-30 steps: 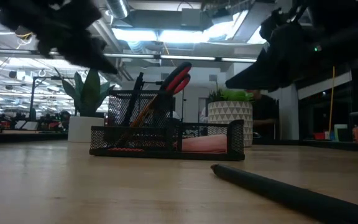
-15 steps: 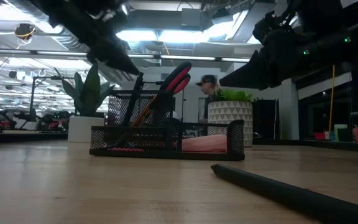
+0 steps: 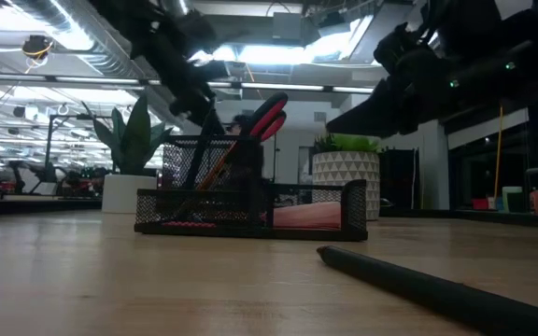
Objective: Pick and place office supplies into organizer
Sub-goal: Put the orange pencil into the desk organizer
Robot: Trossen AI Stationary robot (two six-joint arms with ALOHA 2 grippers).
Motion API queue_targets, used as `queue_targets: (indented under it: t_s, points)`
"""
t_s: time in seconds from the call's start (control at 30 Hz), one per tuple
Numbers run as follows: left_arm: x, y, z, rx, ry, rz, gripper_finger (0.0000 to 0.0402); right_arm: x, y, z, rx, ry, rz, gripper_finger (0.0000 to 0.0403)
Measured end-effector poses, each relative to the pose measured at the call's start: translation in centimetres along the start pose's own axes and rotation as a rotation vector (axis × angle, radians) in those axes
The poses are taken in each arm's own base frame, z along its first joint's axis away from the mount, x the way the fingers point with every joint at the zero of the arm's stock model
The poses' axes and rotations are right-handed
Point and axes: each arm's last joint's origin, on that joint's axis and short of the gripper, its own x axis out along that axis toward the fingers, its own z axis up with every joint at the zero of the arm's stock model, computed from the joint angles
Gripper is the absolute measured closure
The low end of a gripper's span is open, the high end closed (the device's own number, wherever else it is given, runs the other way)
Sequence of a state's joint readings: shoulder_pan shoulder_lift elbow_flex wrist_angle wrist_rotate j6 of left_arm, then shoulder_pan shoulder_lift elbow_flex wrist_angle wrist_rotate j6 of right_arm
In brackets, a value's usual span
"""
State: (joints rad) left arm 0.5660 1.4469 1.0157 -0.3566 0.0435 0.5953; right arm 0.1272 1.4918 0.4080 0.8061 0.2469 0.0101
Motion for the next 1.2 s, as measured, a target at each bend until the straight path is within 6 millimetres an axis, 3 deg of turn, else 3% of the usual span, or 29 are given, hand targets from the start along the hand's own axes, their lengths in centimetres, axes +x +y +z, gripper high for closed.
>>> queue_targets:
  t_s: [0.23,0.43,0.8,1.2]
  points:
    - [3.5,1.7,0.7,0.052,0.129,-0.075,0.0400,0.3,-1.4,-0.1,0.001,0.012,0.036,0.0403]
    - [5.4,2.0,0.8,0.095,0.164,-0.097,0.0398,0.4,-1.7,-0.1,0.043,0.013,0.038,0.0403]
    - [5.6,2.5,1.3,0.014,0.096,-0.076,0.0348,0.4,-1.9,-0.4,0.025,0.040,0.037,0.0403]
    - [5.6,2.8,1.3,0.053,0.109,-0.029,0.0275,0.7,-4.9,-0.5,0.046,0.043,0.018,0.0402]
